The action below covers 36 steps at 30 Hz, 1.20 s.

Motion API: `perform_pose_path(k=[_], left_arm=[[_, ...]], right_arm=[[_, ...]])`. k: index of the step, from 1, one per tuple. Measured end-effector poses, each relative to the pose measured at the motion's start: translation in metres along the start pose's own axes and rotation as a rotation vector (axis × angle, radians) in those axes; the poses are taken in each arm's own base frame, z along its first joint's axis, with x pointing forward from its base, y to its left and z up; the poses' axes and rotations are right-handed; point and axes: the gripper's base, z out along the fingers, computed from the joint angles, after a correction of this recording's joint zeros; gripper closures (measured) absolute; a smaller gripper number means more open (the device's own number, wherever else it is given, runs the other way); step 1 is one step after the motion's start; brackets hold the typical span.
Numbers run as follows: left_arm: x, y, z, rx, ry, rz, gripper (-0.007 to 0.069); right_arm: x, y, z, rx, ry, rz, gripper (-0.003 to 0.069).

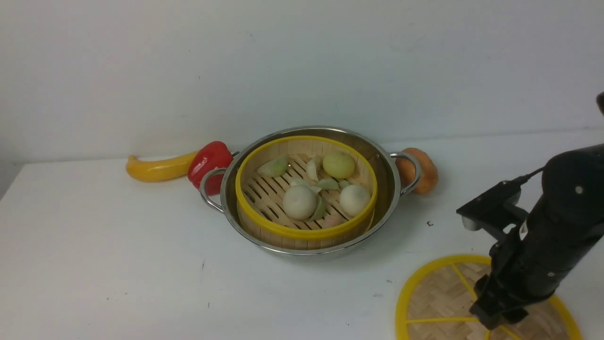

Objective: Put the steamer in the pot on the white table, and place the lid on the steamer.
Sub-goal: 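Move the gripper down to the bamboo steamer lid and grasp its center knob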

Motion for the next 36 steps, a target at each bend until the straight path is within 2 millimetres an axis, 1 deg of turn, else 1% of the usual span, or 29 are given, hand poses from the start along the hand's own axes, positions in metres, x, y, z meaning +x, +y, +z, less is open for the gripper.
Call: perform_pose_path(k=[4, 6, 8, 9, 10, 11, 13, 19, 22, 24, 27, 28, 32, 33, 36], left_arm=[[0.000, 0.000, 0.000, 0.000, 0.000, 0.000, 0.0384], [0.000, 0.000, 0.000, 0.000, 0.000, 0.000, 0.0384], [0.000, 0.000, 0.000, 0.000, 0.000, 0.000, 0.0384], [0.000, 0.000, 0.000, 0.000, 0.000, 0.000, 0.0384], [0.000, 0.000, 0.000, 0.000, 0.000, 0.000, 0.0384], [0.000, 0.000, 0.000, 0.000, 0.000, 0.000, 0.0384], [0.000, 0.000, 0.000, 0.000, 0.000, 0.000, 0.0384], [0.000, 0.000, 0.000, 0.000, 0.000, 0.000, 0.0384], [0.000, 0.000, 0.000, 0.000, 0.000, 0.000, 0.0384], [0.000, 0.000, 0.000, 0.000, 0.000, 0.000, 0.0384], [0.000, 0.000, 0.000, 0.000, 0.000, 0.000, 0.0384], [0.000, 0.000, 0.000, 0.000, 0.000, 0.000, 0.0384], [0.000, 0.000, 0.000, 0.000, 0.000, 0.000, 0.0384], [0.000, 0.000, 0.000, 0.000, 0.000, 0.000, 0.0384], [0.000, 0.000, 0.000, 0.000, 0.000, 0.000, 0.0384]], right_arm=[[-0.002, -0.001, 0.001, 0.006, -0.020, 0.001, 0.0305], [-0.003, -0.001, 0.001, 0.007, -0.023, 0.001, 0.0315], [-0.003, -0.001, 0.002, 0.006, -0.021, 0.001, 0.0342], [-0.003, -0.001, 0.002, 0.006, -0.021, 0.001, 0.0342], [-0.002, -0.001, 0.002, 0.004, -0.015, 0.002, 0.0368], [-0.002, -0.001, 0.002, 0.003, -0.014, 0.002, 0.0371], [0.000, 0.000, 0.004, -0.009, 0.013, 0.006, 0.0419], [0.002, 0.001, 0.004, -0.020, 0.043, 0.008, 0.0508], [0.001, 0.001, 0.002, -0.020, 0.042, 0.006, 0.0512], [-0.003, 0.000, -0.002, -0.019, 0.044, 0.000, 0.0512], [-0.010, -0.002, -0.014, -0.006, 0.050, -0.019, 0.0512], [-0.015, -0.004, -0.022, 0.008, 0.045, -0.031, 0.0512], [-0.039, -0.009, -0.058, 0.050, -0.012, -0.034, 0.0512], [-0.042, -0.010, -0.064, 0.053, -0.023, -0.034, 0.0512], [-0.060, -0.012, -0.094, 0.078, -0.117, -0.033, 0.0512]])
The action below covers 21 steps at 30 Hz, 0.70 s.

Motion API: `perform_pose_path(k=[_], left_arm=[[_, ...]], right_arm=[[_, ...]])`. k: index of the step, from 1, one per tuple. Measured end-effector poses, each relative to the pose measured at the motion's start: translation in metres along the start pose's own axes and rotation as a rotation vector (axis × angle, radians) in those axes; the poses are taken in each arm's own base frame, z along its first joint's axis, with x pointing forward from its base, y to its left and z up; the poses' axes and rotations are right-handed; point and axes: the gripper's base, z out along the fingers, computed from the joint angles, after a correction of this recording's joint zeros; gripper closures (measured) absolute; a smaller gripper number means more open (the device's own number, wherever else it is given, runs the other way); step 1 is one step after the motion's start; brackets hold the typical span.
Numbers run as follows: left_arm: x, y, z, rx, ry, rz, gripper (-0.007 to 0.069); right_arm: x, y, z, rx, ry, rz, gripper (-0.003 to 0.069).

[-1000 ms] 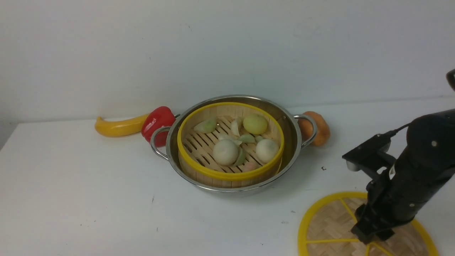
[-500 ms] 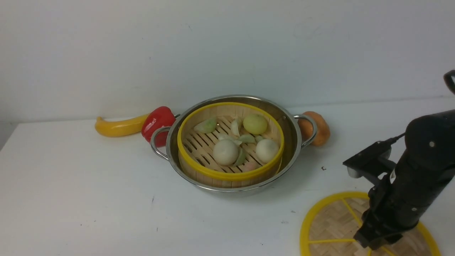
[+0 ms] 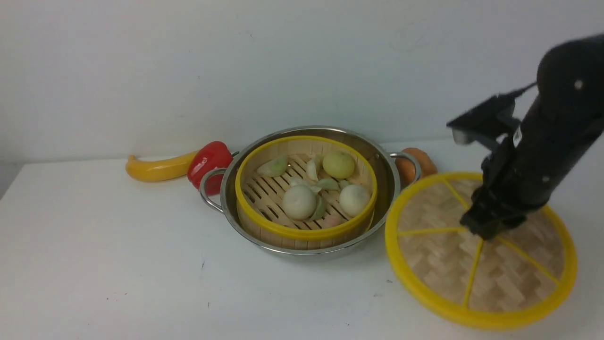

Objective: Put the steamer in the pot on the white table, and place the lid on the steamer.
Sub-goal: 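Move the gripper down to the bamboo steamer lid and grasp its center knob, then place the bamboo steamer lid onto the steamer basket in the pot with the right gripper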

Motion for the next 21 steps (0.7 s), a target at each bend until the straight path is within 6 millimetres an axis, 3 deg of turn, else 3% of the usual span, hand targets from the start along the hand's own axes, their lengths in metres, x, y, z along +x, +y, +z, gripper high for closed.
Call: perform_pose_path(k=[5, 9, 12, 21], left_arm=[[0.000, 0.000, 0.000, 0.000, 0.000, 0.000, 0.0384], [0.000, 0.000, 0.000, 0.000, 0.000, 0.000, 0.0384], [0.000, 0.000, 0.000, 0.000, 0.000, 0.000, 0.0384], [0.000, 0.000, 0.000, 0.000, 0.000, 0.000, 0.0384]], right_arm=[[-0.031, -0.004, -0.048, 0.019, -0.191, -0.034, 0.0512], [-0.053, -0.001, -0.064, -0.046, -0.291, -0.060, 0.0512], [-0.071, 0.002, -0.059, -0.103, -0.327, -0.087, 0.0512], [-0.127, 0.029, -0.005, -0.142, -0.309, -0.256, 0.0512]])
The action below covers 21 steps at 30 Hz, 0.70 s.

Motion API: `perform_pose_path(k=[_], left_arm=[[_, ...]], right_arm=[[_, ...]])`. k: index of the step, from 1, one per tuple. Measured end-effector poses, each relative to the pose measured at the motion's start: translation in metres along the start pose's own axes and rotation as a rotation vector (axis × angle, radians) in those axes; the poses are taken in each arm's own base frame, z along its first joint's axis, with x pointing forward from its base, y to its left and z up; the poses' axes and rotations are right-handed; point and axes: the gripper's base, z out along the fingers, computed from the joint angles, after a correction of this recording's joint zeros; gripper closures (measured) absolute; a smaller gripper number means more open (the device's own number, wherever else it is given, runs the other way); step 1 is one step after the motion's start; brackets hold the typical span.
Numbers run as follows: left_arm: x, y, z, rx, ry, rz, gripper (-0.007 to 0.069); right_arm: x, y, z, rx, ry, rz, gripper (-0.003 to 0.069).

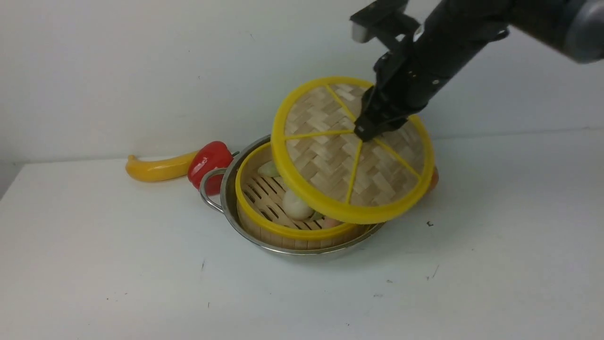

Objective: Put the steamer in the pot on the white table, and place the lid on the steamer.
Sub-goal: 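Place the bamboo steamer lid onto the steamer basket in the pot with the right gripper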

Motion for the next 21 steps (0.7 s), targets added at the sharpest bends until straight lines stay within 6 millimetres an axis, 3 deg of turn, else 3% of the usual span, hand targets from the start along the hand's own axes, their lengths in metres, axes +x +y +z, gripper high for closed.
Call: perform_pose_path(k=[7, 12, 21], left_arm=[[0.000, 0.000, 0.000, 0.000, 0.000, 0.000, 0.0384], [0.000, 0.000, 0.000, 0.000, 0.000, 0.000, 0.0384], [0.000, 0.000, 0.000, 0.000, 0.000, 0.000, 0.0384]], right_arm=[[-0.023, 0.007, 0.034, 0.014, -0.009, -0.072, 0.0512], [-0.026, 0.004, 0.053, 0.009, -0.003, -0.075, 0.0512], [-0.025, 0.002, 0.064, 0.004, 0.011, -0.073, 0.0512]])
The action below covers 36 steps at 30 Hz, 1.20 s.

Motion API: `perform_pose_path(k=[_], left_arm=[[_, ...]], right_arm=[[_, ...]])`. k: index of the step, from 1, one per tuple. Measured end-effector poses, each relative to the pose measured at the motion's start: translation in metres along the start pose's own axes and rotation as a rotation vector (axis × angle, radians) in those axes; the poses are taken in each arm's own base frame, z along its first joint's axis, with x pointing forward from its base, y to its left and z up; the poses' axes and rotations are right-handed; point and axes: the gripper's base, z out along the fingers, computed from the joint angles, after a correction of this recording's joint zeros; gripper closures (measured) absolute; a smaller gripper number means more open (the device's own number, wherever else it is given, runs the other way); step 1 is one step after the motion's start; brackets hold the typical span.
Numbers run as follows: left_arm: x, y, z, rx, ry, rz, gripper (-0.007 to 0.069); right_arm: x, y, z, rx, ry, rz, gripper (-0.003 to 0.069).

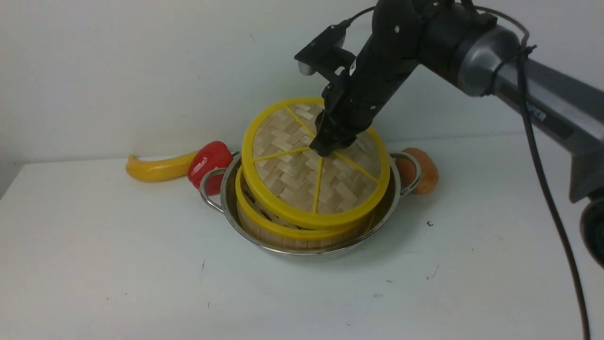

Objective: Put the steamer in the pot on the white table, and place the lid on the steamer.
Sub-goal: 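Place the bamboo steamer lid onto the steamer basket in the pot with the right gripper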

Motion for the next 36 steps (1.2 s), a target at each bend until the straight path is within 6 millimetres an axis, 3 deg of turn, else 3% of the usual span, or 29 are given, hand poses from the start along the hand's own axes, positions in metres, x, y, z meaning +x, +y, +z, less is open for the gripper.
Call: perform_pose_path(k=[16, 25, 36], left_arm=[[0.000, 0.000, 0.000, 0.000, 0.000, 0.000, 0.0384], [0.000, 0.000, 0.000, 0.000, 0.000, 0.000, 0.0384], [0.000, 0.000, 0.000, 0.000, 0.000, 0.000, 0.0384]], right_arm=[[-0.004, 0.011, 0.004, -0.030, -0.007, -0.008, 0.0512], [-0.001, 0.008, 0.023, -0.025, -0.001, -0.002, 0.0512], [0.000, 0.006, 0.029, -0.009, -0.003, -0.005, 0.0512]])
